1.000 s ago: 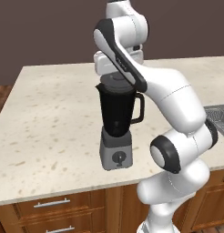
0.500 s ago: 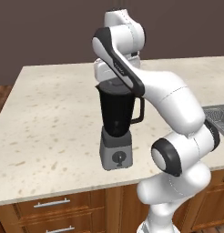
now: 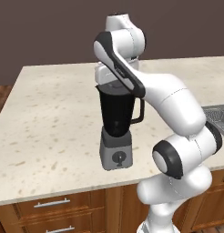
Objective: Close the lid blender by securely placing the lid on top.
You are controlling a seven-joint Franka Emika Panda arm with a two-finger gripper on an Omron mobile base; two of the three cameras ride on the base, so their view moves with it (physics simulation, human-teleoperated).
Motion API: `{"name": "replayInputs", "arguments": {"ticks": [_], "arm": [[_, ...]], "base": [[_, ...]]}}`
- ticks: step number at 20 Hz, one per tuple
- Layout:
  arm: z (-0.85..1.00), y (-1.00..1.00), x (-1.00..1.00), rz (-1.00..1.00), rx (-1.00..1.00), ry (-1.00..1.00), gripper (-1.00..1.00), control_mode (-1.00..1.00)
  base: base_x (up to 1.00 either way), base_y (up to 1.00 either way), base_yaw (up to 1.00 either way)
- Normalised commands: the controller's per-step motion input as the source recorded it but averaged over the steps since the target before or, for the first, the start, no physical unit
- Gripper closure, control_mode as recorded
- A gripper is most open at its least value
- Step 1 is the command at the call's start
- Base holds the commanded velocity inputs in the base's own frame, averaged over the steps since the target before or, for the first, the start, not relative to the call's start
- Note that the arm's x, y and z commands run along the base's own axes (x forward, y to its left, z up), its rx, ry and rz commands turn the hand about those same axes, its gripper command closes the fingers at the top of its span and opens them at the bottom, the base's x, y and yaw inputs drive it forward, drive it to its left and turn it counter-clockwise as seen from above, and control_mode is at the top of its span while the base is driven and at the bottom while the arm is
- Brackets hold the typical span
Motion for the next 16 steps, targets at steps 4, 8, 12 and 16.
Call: {"name": "replayInputs", "arguments": {"ticks": [4,8,12,16], "arm": [[-0.31,0.0,0.0,0.08,0.06,0.12,1.0,-1.0],[-0.4,0.0,0.0,0.08,0.04,0.07,-1.0,-1.0],[-0.17,0.0,-0.02,0.05,0.0,-0.05,-1.0,-1.0],[0.0,0.0,-0.08,0.04,-0.01,-0.17,-1.0,-1.0]], "base": [[0.0,0.0,0.0],[0.0,0.0,0.0],[0.0,0.0,0.0],[0.0,0.0,0.0]]}}
